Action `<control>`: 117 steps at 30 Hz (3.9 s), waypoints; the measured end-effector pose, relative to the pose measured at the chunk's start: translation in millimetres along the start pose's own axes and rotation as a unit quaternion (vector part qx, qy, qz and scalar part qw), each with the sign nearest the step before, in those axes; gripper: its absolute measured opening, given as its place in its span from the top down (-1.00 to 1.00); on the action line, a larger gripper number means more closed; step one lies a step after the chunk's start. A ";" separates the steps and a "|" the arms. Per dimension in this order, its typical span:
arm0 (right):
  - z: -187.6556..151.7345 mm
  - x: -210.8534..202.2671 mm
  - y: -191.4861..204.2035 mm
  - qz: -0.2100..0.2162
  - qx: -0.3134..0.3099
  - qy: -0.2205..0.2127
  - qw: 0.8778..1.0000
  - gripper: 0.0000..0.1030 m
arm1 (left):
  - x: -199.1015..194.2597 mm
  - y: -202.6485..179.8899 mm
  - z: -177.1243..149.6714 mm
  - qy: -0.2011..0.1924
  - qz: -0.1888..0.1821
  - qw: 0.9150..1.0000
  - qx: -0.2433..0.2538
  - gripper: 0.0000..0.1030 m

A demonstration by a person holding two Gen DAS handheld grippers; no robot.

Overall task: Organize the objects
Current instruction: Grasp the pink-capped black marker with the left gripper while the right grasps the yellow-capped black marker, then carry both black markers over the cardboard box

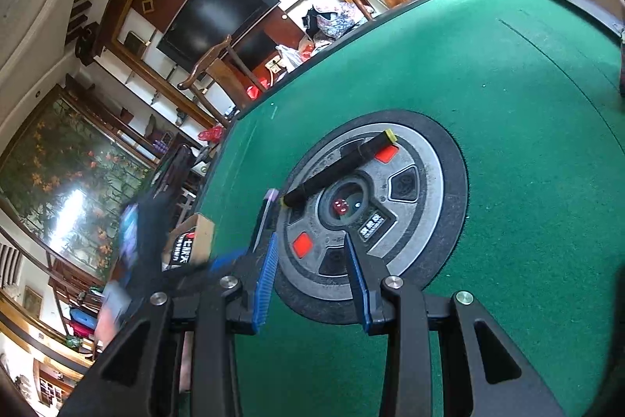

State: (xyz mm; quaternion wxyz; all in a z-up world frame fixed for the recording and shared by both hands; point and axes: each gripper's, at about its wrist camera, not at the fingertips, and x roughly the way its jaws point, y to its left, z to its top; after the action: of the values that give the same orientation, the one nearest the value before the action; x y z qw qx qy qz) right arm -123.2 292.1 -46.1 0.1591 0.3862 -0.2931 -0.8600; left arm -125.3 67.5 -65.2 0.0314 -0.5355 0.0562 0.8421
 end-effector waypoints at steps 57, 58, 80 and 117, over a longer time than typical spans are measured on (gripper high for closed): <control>5.1 105.3 52.5 -0.196 -0.217 0.094 0.952 0.74 | -8.8 19.9 -46.0 -0.064 -0.010 0.997 -0.033 0.72; -0.2 98.4 53.8 -0.189 -0.216 0.093 0.954 0.74 | -8.7 20.2 -46.1 -0.064 -0.010 0.997 -0.032 0.72; -74.9 66.8 73.1 -0.152 -0.227 0.130 0.953 0.74 | -9.5 17.5 -47.5 -0.071 -0.004 0.997 -0.027 0.72; -69.7 24.2 109.4 -0.117 -0.255 0.012 0.960 0.75 | -71.8 13.2 -59.3 -0.224 0.044 0.973 -0.024 0.72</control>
State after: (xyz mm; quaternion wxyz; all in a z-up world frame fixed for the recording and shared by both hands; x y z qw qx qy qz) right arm -81.0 168.3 -28.3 0.1536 0.3744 -0.0150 -0.9143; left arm -43.0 47.4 -24.3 -0.0067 -0.3311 0.0515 0.9422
